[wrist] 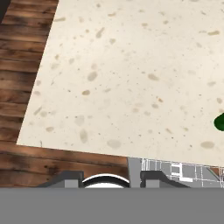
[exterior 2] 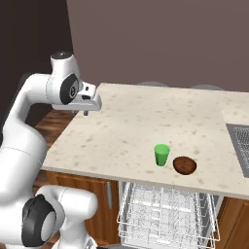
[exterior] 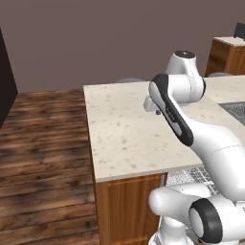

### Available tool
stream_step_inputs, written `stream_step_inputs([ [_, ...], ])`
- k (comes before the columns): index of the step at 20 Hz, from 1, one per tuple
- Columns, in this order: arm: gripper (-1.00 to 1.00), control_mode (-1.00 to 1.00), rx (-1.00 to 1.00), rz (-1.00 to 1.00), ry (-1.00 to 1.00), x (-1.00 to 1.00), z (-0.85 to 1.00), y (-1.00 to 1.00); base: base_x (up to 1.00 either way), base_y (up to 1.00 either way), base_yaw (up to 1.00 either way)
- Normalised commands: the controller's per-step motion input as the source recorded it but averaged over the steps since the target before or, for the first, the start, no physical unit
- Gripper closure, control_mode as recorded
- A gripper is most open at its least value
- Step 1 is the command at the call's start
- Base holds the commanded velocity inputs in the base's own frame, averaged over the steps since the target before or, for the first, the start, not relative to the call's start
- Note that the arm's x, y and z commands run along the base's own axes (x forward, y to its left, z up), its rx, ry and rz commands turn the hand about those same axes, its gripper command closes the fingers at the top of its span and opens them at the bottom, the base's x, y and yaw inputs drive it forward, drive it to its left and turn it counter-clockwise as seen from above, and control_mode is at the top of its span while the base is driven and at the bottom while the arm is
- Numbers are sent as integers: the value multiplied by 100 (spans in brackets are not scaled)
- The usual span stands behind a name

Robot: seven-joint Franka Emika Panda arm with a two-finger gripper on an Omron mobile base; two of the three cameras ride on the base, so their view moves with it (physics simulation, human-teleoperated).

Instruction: Pick up the cup and bowl from the counter, place them in the dishwasher, and close the dishwasher door.

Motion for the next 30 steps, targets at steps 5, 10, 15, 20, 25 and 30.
stream_step_inputs([
  [5,-100,-100,-1,0,0,0,0,-8,0,0,0],
  [10,-100,-100,-4,2,0,0,0,-25,0,0,0],
  [15,-100,-100,-5,2,0,0,-3,-31,0,0,0],
  [20,-100,-100,-7,1,0,0,-10,-32,0,0,0],
  [25,-100,-100,0,0,0,0,-20,-33,0,0,0],
  [30,-100,-100,0,0,0,0,-29,-32,0,0,0],
])
